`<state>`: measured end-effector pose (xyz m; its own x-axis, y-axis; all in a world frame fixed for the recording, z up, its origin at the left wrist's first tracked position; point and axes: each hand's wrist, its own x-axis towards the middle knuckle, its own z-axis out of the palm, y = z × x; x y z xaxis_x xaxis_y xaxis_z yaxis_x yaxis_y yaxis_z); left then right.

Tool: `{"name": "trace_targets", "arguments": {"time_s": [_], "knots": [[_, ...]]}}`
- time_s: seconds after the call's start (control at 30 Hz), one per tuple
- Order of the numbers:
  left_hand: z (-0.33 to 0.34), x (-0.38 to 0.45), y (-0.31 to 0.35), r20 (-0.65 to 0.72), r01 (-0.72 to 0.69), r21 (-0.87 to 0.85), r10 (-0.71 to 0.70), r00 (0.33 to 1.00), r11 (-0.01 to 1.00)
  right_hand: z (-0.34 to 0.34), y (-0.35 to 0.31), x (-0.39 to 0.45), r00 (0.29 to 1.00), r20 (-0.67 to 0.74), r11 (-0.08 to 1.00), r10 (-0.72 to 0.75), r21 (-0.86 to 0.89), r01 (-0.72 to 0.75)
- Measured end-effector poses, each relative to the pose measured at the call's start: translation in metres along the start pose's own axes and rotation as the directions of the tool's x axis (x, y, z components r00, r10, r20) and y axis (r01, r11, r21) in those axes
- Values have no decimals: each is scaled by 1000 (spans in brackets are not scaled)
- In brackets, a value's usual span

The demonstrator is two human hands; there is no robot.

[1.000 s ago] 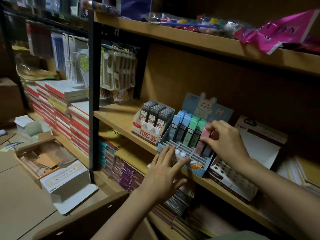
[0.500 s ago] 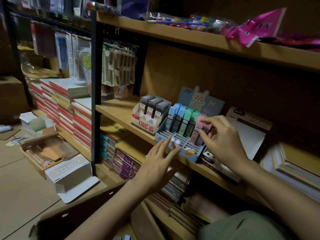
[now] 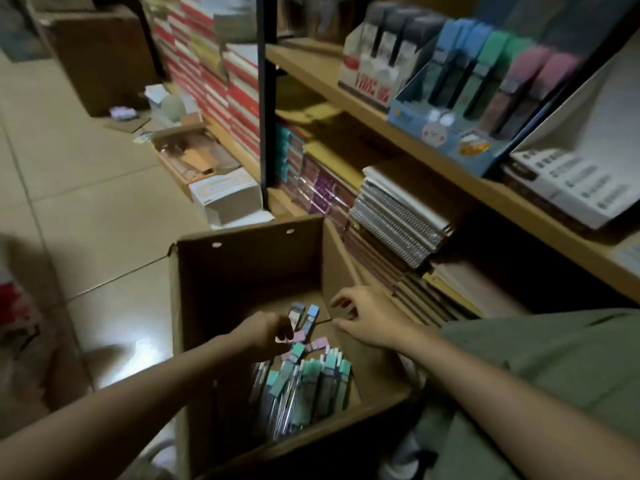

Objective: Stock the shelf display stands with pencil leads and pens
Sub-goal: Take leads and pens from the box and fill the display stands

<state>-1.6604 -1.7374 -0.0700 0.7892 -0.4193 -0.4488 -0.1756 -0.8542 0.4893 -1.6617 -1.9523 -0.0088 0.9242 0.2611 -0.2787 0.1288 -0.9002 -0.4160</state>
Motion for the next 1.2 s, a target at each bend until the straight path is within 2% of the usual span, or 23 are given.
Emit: {"name": "trace_targets", "arguments": {"time_s": [0.17, 0.3, 0.4, 0.53, 0.63, 0.83, 0.93, 1.03, 1.13, 1.2], "knots": [[77, -9, -33, 34, 265, -96, -263, 964, 959, 63, 11, 21, 984, 176, 998, 22, 46, -31], [119, 0, -38, -22, 406, -308, -433, 901, 860, 106, 25, 40, 940, 313, 990, 138, -28, -136], [137, 14, -33, -95, 411, -458, -502, 859, 789, 134, 35, 48, 894, 397, 973, 206, -182, -144], [142, 34, -28, -176, 372, -530, -528, 831, 762, 158, 44, 55, 894, 398, 941, 207, -330, -71], [144, 44, -33, -196, 393, -510, -548, 813, 765, 169, 50, 59, 901, 382, 930, 204, -363, -57], [153, 53, -40, -189, 402, -546, -576, 796, 735, 174, 58, 66, 925, 329, 946, 190, -315, -82], [154, 54, -41, -199, 407, -553, -589, 783, 727, 168, 55, 66, 931, 307, 960, 198, -252, -121], [152, 53, -37, -168, 400, -607, -604, 779, 686, 163, 48, 63, 946, 259, 980, 197, -58, -189], [146, 52, -36, -87, 393, -713, -629, 773, 581, 157, 44, 62, 940, 234, 922, 250, 239, -305], [140, 51, -38, -41, 378, -781, -646, 763, 497, 149, 41, 66, 932, 209, 862, 298, 360, -356]]}}
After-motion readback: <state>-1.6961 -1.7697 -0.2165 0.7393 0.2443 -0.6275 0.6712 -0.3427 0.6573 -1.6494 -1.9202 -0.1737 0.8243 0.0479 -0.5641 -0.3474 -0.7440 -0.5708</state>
